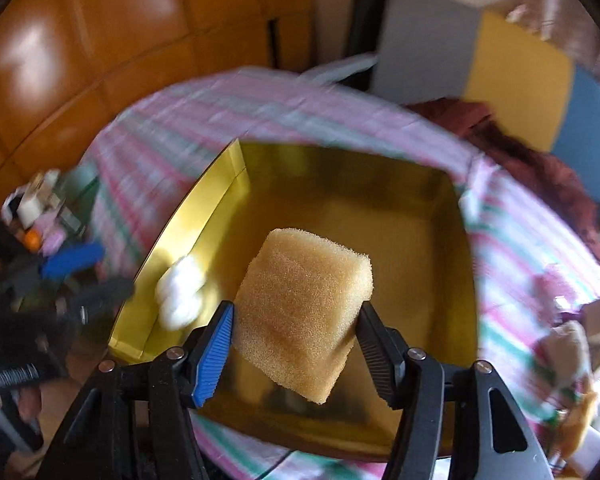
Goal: Organize objects
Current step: 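Lower the yellow sponge into the gold tray and open the right tool, then move the right tool to the pile and grasp the white foam block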
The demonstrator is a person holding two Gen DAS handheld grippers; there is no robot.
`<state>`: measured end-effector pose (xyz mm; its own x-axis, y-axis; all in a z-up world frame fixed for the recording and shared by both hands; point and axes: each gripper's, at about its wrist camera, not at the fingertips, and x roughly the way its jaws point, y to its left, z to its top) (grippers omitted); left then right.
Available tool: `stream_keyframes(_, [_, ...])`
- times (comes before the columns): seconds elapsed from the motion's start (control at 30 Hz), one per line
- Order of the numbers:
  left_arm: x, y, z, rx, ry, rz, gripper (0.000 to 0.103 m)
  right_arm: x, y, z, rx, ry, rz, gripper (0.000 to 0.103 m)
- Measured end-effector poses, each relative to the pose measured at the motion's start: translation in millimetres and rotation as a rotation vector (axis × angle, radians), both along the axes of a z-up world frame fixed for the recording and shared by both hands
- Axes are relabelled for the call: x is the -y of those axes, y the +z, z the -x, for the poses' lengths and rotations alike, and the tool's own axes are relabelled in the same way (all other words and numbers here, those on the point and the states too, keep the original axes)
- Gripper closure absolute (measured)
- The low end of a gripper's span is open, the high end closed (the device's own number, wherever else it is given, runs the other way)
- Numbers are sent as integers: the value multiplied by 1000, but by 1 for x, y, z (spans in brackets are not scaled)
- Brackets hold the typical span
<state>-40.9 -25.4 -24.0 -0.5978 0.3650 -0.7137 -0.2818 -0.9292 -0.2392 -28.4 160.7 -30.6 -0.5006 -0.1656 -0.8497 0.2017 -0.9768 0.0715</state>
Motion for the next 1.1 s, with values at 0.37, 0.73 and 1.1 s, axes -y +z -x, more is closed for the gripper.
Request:
stream_keyframes(0.37, [-10,16,-5,-75,70,67,14,-17,0,-20,-29,-67,73,21])
stream_keyframes(0.73, [-44,31,-21,-167,27,176,11,-50,24,-43,-145,-222,10,20])
stream_keyframes(1.1, [-82,39,-35,-212,-60,217,11,-91,30,-62,-199,-367,-4,20])
